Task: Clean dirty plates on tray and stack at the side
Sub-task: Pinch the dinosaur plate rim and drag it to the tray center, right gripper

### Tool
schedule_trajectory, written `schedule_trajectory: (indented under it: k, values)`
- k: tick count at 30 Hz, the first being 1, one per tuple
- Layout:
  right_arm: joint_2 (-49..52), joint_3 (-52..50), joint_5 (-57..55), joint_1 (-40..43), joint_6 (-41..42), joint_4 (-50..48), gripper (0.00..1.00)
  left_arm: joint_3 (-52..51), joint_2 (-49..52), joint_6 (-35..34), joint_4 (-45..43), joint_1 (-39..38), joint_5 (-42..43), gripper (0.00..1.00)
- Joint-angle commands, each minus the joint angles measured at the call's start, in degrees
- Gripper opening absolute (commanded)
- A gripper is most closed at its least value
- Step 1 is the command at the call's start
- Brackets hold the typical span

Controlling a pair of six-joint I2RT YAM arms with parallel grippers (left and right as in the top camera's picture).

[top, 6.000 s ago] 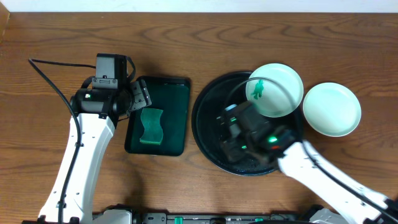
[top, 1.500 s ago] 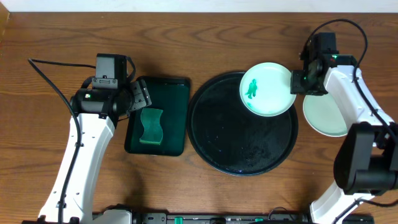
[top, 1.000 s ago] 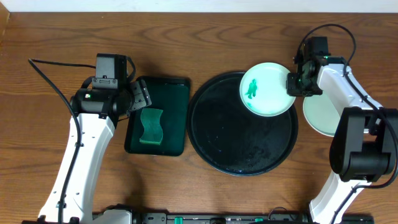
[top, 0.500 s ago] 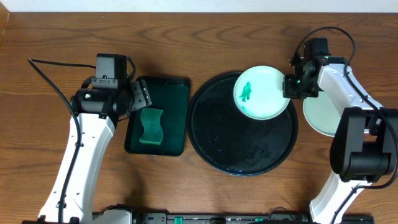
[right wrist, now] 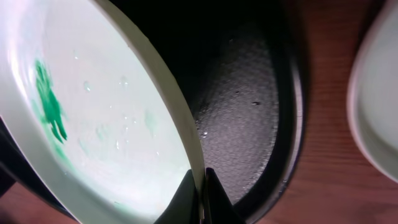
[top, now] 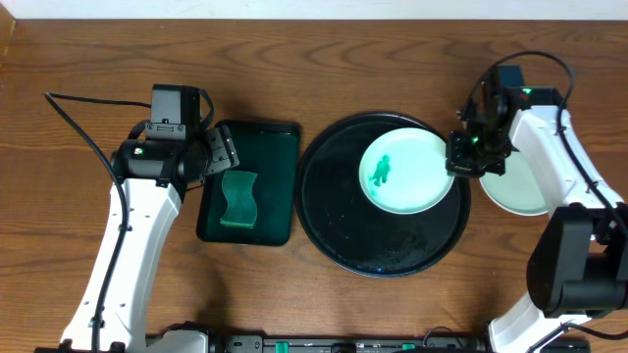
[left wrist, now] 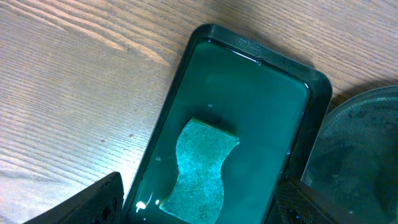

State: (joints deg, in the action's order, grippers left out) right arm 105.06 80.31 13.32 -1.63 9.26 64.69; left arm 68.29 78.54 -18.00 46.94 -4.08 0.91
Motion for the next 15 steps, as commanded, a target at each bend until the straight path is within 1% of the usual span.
schedule_trajectory:
  k: [1,5,12,15]
  values:
    - [-0.46,-2.43,1.11,-2.43,1.44,-1.75,0.01,1.31,-0.15,-0.07,0.2,0.11,-0.52,0.79]
    - [-0.46,-5.27,1.09,-4.87,1.38,-6.47,0.01,1.31,-0.17,-0.07,0.2,0.11,-0.52,0.79]
    - [-0.46,-11.82,0.59,-8.59,0.94,-18.12,0.01,1.31,-0.15,-0.07,0.2,0.11,-0.52,0.79]
    - [-0.46,-13.77,0.02,-9.33,-0.28,-21.05,0.01,1.31,-0.17,-0.07,0.2,0.11,-0.55,0.79]
